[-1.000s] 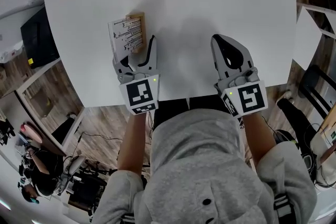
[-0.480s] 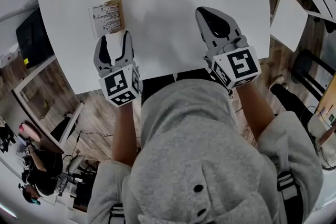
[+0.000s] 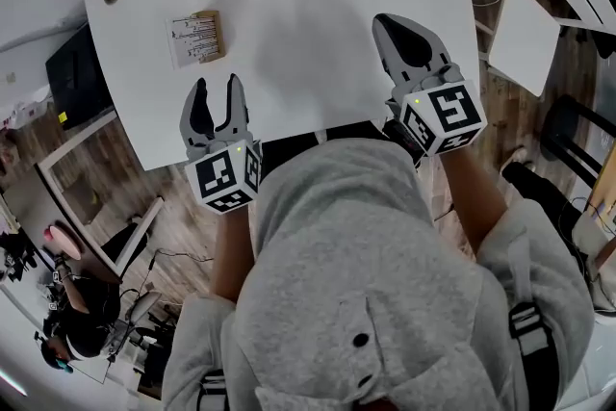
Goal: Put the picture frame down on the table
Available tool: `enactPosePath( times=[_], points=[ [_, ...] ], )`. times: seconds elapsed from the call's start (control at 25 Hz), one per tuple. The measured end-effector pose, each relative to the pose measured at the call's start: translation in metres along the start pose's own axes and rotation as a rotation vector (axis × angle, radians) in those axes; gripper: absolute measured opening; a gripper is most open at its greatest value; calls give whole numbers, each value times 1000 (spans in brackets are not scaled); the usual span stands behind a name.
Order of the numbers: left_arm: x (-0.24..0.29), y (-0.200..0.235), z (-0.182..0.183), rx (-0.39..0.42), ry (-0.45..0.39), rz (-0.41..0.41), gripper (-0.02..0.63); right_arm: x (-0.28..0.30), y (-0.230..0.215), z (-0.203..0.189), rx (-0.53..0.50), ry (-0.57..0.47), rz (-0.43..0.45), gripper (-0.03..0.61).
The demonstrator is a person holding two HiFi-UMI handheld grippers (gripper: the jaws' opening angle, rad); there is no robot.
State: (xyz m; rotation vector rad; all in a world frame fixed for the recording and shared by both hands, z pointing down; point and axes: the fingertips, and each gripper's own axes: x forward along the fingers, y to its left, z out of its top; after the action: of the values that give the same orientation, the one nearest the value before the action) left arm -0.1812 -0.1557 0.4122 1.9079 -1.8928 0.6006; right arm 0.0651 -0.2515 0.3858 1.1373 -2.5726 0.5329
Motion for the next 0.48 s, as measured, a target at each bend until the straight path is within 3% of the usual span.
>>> enactPosePath(
  times=[0.24,0.48],
  points=[
    [-11,-9,16,25,-46,18,72,-15,6,7,-8,-35,-3,26],
    [-28,-8,8,34,-66,13,28,-30,28,-4,-28,-29,-7,26]
  ],
)
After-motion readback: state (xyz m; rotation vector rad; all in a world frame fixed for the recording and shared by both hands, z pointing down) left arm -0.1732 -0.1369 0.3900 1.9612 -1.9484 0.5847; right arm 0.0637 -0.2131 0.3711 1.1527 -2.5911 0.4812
